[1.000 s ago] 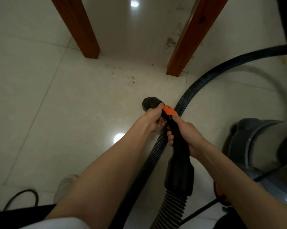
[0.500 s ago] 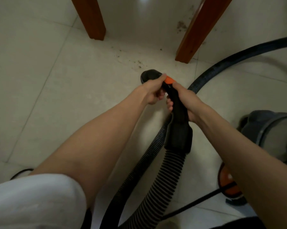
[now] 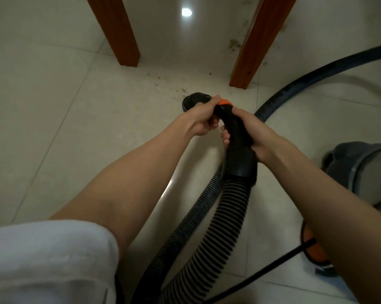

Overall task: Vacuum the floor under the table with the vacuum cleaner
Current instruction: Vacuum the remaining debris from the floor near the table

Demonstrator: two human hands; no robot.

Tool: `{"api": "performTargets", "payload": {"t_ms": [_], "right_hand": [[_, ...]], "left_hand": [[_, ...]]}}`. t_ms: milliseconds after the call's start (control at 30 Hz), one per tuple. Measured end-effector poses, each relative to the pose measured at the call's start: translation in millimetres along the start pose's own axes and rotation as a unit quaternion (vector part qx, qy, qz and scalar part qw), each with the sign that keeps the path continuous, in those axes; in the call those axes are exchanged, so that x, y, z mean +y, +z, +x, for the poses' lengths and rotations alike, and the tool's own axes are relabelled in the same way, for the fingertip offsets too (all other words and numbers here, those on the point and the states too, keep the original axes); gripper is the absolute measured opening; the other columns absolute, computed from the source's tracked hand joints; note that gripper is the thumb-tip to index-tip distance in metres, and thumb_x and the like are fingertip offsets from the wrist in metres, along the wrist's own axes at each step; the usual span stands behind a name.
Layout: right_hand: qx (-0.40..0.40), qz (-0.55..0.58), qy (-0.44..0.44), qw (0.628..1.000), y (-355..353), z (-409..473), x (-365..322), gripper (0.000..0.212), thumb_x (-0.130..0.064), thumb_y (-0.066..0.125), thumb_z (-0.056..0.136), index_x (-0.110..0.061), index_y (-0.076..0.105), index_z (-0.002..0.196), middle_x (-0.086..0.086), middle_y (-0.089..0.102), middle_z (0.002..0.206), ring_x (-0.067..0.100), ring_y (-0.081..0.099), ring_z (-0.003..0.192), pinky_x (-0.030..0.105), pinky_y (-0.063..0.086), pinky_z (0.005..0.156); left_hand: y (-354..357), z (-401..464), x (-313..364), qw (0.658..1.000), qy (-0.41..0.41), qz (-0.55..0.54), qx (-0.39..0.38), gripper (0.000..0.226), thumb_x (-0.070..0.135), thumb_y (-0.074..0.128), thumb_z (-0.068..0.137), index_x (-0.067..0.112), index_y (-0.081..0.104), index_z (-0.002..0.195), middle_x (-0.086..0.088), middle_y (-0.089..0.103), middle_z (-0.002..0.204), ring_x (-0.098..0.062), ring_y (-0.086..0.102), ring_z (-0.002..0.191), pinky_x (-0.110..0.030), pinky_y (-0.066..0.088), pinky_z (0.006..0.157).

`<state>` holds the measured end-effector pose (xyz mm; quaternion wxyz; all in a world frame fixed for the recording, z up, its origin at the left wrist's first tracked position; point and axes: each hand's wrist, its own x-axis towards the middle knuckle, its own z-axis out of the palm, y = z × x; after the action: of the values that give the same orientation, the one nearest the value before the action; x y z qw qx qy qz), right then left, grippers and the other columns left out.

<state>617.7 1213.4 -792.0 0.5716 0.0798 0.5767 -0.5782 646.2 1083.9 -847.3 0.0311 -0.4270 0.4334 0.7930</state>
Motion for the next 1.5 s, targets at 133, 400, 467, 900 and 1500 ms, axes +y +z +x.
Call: {"api": "performTargets", "payload": {"t_ms": [133,400,467,900,1500], "right_hand": [[0.042,-0.033,-0.030,0.998,0,-9,1,0.041,-0.042,0.046,0.098,-0.002,0.055,0.107,0.007,0.058,0.058,0.017,0.058,0.046,0.029,0.052,0.051],[0.123,-0.058,-0.082,0.987,23,8,0,0.040,-0.042,0.041,0.100,-0.005,0.055,0.094,0.007,0.060,0.055,0.018,0.059,0.045,0.037,0.053,0.070],[0.123,-0.055,-0.083,0.987,25,13,-1,0.040,-0.043,0.041,0.100,-0.005,0.054,0.097,0.006,0.059,0.054,0.017,0.058,0.044,0.036,0.053,0.067],[0.070,-0.037,-0.047,0.996,15,19,-10,0.039,-0.044,0.043,0.099,-0.006,0.054,0.101,0.005,0.056,0.057,0.015,0.056,0.045,0.031,0.050,0.051],[0.024,-0.009,0.004,1.000,31,29,-21,0.037,-0.042,0.047,0.096,-0.005,0.053,0.097,0.003,0.054,0.054,0.013,0.053,0.041,0.024,0.050,0.043]], "left_hand": [[6,-4,11,1.000,-0.010,0.012,0.001,0.027,0.035,0.050,0.096,0.010,0.054,0.085,-0.003,0.050,0.064,-0.010,0.040,0.055,-0.021,0.038,0.052],[9,0,19,0.999,-0.028,0.026,-0.018,0.041,0.043,0.055,0.091,0.006,0.057,0.108,-0.010,0.056,0.100,-0.017,0.053,0.088,-0.026,0.048,0.075],[9,-1,22,0.998,-0.018,0.045,-0.039,0.043,0.041,0.055,0.092,0.005,0.054,0.113,-0.013,0.056,0.107,-0.020,0.055,0.086,-0.029,0.048,0.072],[10,5,24,0.992,0.054,0.110,-0.005,0.027,0.036,0.049,0.096,0.010,0.052,0.088,-0.009,0.057,0.090,-0.023,0.058,0.090,-0.034,0.050,0.083],[-7,-5,34,0.989,0.079,0.119,0.041,0.019,0.028,0.045,0.097,0.011,0.051,0.095,-0.004,0.055,0.081,-0.017,0.053,0.080,-0.030,0.046,0.075]]}}
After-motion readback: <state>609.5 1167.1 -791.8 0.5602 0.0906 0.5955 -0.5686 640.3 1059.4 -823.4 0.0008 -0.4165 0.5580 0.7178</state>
